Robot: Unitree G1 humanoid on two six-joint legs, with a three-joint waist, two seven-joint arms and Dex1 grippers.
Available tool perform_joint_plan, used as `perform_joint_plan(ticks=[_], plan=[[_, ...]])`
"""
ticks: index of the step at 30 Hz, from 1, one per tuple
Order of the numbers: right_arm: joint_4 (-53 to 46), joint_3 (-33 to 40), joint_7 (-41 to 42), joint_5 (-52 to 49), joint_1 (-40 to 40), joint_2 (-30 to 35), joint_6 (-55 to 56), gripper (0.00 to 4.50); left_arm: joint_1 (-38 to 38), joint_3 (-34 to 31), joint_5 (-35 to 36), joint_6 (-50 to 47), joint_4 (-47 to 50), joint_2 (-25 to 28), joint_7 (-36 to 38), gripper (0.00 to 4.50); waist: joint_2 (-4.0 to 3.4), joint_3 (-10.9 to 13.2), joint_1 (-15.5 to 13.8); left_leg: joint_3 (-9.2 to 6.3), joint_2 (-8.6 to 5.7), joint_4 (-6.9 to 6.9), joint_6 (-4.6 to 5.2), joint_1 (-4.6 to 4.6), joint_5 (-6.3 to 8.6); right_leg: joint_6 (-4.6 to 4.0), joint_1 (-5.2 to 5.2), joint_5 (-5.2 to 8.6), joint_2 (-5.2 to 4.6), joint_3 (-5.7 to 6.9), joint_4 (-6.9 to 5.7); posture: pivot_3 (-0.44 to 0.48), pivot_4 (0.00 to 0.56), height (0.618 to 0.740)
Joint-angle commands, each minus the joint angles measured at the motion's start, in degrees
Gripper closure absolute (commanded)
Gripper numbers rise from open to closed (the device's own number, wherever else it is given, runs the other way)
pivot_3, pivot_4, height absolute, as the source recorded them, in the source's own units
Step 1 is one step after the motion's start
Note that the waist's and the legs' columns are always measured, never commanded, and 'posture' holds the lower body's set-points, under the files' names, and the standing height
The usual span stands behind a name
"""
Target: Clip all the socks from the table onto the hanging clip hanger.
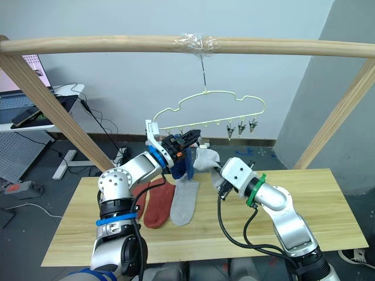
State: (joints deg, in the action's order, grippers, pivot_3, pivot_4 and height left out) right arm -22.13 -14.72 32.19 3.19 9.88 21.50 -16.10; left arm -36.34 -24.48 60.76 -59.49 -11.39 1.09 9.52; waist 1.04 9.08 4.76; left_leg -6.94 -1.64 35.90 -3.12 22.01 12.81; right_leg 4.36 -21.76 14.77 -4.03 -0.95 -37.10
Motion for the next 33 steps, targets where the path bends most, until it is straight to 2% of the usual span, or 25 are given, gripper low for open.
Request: perform_joint_plan(ticks=[1, 17, 18, 20, 25, 27, 29, 30, 33], plan=[[-0.3, 0.1, -0.1, -0.8, 1.7, -0.7, 0.6, 4.47, -0.3, 0.3, 1.7, 0.0, 1.9, 0.1, 0.6, 4.44, 0.0, 0.0, 0.0, 0.0, 0.0, 0.0, 0.0, 0.0, 0.0, 0.0, 0.0, 0.0, 0.0, 0.0, 0.0, -0.123, 0.119, 0.74], [4.5, -0.2, -0.7, 0.2, 4.6, -2.4, 3.1, 4.47, 0.5, 3.1, -0.6, 1.4, 3.5, 1.5, 4.0, 4.44, 0.0, 0.0, 0.0, 0.0, 0.0, -0.03, -0.01, 0.0, 0.0, 0.0, -0.01, 0.0, 0.0, 0.0, 0.02, -0.122, 0.116, 0.74], [4.6, -0.2, -0.7, 0.2, 4.6, -2.4, 3.2, 4.5, 0.7, 3.3, -0.6, 1.6, 3.7, 1.6, 4.2, 3.73, 0.0, 0.0, 0.0, 0.0, 0.0, -0.03, -0.01, 0.0, 0.0, 0.0, -0.01, 0.0, 0.0, 0.0, 0.02, -0.122, 0.116, 0.74], [4.8, -0.2, -0.7, 0.2, 4.5, -2.4, 3.3, 4.5, 0.7, 3.1, 0.0, 1.6, 3.8, 1.7, 4.2, 3.19, 0.0, 0.0, 0.0, 0.01, 0.0, -0.03, -0.01, 0.01, 0.0, 0.0, -0.01, 0.0, 0.0, -0.01, 0.03, -0.121, 0.115, 0.74], [5.6, -0.2, -0.7, 0.2, 4.3, -2.5, 3.5, 4.5, 1.1, 1.6, 2.3, 1.1, 5.4, 2.3, 3.8, 1.53, 0.0, 0.0, 0.0, 0.0, 0.0, -0.02, -0.01, 0.01, 0.0, 0.0, -0.01, 0.0, 0.0, 0.0, 0.02, -0.113, 0.114, 0.74], [6.6, -0.2, -0.9, 0.2, 4.4, -2.7, 3.6, 4.5, 2.5, 2.4, 2.5, -0.4, 8.2, 4.2, 4.6, 0.88, -0.01, 0.0, 0.1, 0.0, 0.01, -0.03, -0.01, 0.01, 0.0, 0.0, -0.01, 0.0, 0.0, 0.0, 0.02, -0.103, 0.111, 0.74], [9.1, 0.1, -1.7, 0.0, 4.6, -3.7, 3.8, 4.5, 5.6, 5.7, 1.6, -3.8, 13.1, 8.4, 6.5, 0.27, -0.01, 0.0, 0.3, 0.03, 0.04, -0.1, -0.01, -0.01, 0.0, -0.01, -0.05, 0.0, 0.01, -0.02, 0.01, -0.095, 0.11, 0.74], [10.9, 0.4, -2.5, -0.1, 4.9, -4.4, 4.0, 4.5, 7.6, 8.0, 0.6, -5.3, 16.1, 11.0, 7.4, 0.02, -0.01, 0.0, 0.4, 0.04, 0.08, -0.12, -0.01, -0.02, 0.0, -0.02, -0.06, 0.0, 0.05, -0.04, 0.0, -0.087, 0.11, 0.74], [14.7, 1.3, -4.0, -0.6, 5.9, -6.2, 4.9, 4.5, 12.4, 13.0, -2.4, -6.2, 22.8, 17.5, 9.5, 0.02, -0.02, 0.0, 0.0, 0.03, 0.15, -0.19, -0.02, -0.03, 0.0, -0.16, -0.13, -0.05, 0.13, -0.06, -0.04, -0.061, 0.106, 0.74]])
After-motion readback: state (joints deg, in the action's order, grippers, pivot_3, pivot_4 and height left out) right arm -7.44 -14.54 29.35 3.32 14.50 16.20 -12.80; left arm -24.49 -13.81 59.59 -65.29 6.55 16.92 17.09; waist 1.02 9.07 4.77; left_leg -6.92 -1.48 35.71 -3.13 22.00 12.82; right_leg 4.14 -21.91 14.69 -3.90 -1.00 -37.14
